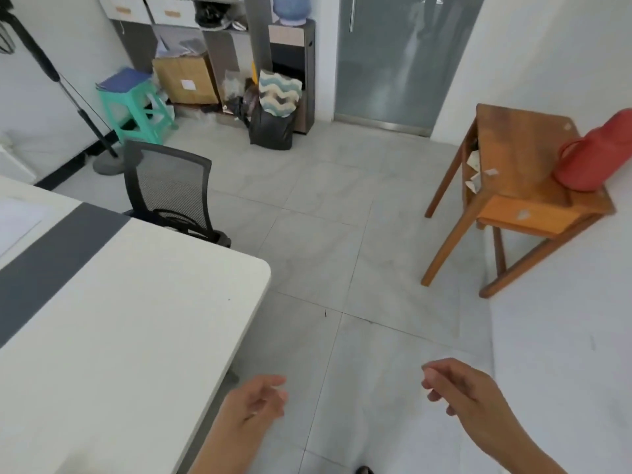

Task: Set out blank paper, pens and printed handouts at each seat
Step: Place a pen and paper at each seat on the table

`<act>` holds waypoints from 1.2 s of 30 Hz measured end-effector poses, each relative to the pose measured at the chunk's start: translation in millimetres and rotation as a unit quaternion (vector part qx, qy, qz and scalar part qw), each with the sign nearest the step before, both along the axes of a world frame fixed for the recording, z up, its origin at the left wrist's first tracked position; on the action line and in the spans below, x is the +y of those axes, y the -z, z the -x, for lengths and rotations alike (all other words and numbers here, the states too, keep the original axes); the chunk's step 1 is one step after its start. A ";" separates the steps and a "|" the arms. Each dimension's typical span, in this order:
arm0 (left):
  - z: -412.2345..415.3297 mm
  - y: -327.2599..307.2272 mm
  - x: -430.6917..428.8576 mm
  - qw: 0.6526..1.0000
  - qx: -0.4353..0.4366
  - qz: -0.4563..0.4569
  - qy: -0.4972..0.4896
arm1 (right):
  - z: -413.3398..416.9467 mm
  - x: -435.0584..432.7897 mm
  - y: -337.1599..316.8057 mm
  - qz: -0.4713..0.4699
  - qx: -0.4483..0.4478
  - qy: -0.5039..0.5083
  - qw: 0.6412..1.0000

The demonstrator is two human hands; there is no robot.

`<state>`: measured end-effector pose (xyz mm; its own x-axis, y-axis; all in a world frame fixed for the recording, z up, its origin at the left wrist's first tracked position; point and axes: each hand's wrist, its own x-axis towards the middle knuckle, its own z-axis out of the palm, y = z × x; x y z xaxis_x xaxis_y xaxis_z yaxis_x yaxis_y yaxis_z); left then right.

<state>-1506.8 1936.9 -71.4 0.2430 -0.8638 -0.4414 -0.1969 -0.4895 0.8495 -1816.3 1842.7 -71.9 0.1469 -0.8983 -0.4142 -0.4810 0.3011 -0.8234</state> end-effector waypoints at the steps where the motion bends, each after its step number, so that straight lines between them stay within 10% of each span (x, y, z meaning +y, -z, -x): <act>1: 0.7 0.9 -16.7 1.000 0.003 -0.004 -0.002 | 0.2 -22.7 -0.9 0.004 0.000 0.002 1.000; 24: -184.6 -30.5 -548.2 0.999 0.016 0.028 -0.039 | -167.6 -551.6 -13.0 0.039 0.043 -0.035 0.998; 36: -320.4 -37.1 -770.0 0.973 0.004 0.025 -0.230 | -363.5 -903.6 -25.6 0.069 0.014 -0.198 0.978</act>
<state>-1186.5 1166.9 -34.3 0.6060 -0.6850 -0.4045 0.0401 -0.4815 0.8755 -1452.8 939.1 -46.4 0.4843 -0.8210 -0.3023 -0.5606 -0.0260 -0.8277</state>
